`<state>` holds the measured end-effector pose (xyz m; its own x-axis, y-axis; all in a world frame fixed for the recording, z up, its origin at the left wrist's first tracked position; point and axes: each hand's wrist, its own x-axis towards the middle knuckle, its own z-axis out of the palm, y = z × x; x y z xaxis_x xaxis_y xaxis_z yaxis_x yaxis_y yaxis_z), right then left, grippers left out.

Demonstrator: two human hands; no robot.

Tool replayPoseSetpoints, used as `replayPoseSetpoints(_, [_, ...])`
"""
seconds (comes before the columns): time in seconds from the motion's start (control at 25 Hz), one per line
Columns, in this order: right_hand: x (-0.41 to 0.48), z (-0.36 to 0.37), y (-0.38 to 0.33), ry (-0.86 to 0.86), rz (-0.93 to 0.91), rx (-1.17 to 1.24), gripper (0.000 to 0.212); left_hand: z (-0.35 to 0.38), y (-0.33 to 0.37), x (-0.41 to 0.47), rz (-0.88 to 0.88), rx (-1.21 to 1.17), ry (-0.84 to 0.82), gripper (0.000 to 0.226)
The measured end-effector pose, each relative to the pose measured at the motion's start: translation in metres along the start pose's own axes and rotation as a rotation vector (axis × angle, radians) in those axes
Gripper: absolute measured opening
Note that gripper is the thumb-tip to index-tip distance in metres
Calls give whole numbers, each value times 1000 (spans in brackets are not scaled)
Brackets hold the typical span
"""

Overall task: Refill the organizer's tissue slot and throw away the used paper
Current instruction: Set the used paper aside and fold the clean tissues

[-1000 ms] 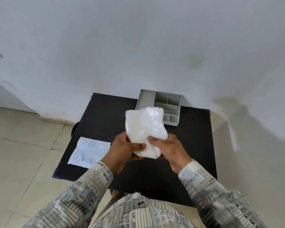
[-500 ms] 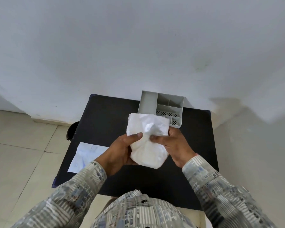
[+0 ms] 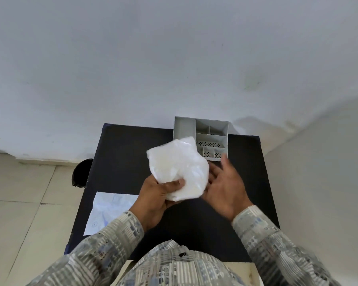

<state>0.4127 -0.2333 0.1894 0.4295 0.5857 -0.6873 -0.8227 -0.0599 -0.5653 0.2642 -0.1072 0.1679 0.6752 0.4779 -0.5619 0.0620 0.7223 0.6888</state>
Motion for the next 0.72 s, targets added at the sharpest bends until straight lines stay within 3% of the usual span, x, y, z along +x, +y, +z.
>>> replayPoseSetpoints(0.12, [-2, 14, 38, -64, 15, -143, 45, -2, -2, 9, 35, 26, 57, 47])
replayPoseSetpoints(0.28, [11, 39, 57, 120, -80, -140, 29, -9, 25, 28, 10, 277, 133, 32])
replayPoseSetpoints(0.36, [13, 34, 53, 117, -98, -173, 31, -24, 60, 52, -87, 372, 51, 32])
replayPoseSetpoints(0.52, [3, 15, 45, 8, -35, -341, 34, -45, 116, 97, -214, 798, -187, 25])
replayPoseSetpoints(0.72, [-4, 9, 51, 128, -105, -191, 32, -45, 122, 127, -245, 850, -264, 26])
